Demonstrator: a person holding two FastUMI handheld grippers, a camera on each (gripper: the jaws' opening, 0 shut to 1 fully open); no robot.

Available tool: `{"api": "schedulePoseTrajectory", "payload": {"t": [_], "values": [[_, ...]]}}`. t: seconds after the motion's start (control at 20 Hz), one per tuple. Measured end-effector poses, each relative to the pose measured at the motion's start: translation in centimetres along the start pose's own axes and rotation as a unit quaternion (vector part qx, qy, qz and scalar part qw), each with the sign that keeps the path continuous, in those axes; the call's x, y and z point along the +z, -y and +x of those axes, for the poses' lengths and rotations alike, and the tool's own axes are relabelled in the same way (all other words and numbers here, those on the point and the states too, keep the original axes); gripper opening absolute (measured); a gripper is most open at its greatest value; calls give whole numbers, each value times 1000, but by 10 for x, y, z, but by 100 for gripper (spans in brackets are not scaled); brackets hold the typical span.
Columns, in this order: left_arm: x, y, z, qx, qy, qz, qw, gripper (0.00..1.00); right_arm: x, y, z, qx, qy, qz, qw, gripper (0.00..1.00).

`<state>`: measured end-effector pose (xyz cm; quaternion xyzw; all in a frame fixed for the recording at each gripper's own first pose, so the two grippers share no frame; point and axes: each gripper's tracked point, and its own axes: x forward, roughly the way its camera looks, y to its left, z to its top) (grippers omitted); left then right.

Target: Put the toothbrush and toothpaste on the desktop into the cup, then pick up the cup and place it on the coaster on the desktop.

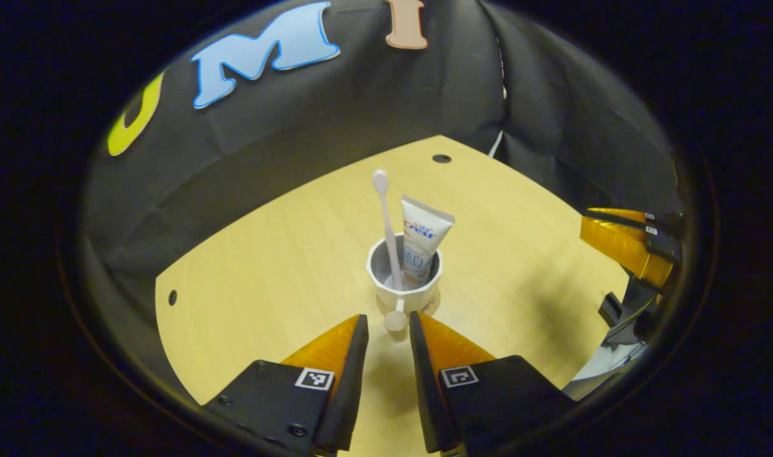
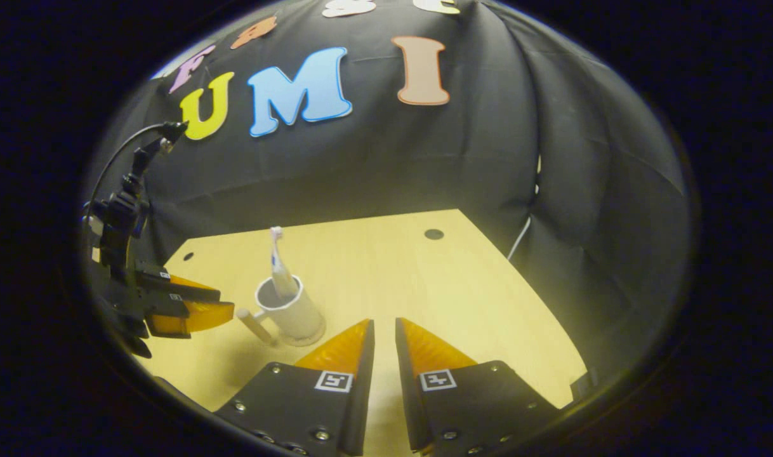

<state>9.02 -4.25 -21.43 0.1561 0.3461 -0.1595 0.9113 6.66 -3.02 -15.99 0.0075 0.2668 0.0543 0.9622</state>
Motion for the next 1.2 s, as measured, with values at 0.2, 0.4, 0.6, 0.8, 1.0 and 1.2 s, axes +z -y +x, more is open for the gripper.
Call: {"api": "schedulePoseTrajectory", "payload": {"t": [0.2, 0.4, 0.6, 0.8, 1.0, 1.2], "values": [[35, -37, -72, 45, 103, -63, 992, 48, 50, -30, -11, 40, 52, -21, 998, 24], [44, -65, -127, 110, 195, -64, 973, 48, 100, -50, -29, 69, 114, -31, 991, 24], [44, -41, -140, 152, 275, -66, 947, 47, 138, -67, -46, 89, 170, -48, 980, 24], [53, -23, -152, 182, 308, -60, 932, 47, 149, -89, -54, 111, 190, -63, 973, 24], [64, -13, -173, 196, 318, -63, 925, 45, 142, -103, -55, 126, 182, -74, 972, 24], [60, -16, -179, 202, 321, -69, 923, 45, 141, -110, -56, 130, 177, -75, 973, 24]]}}
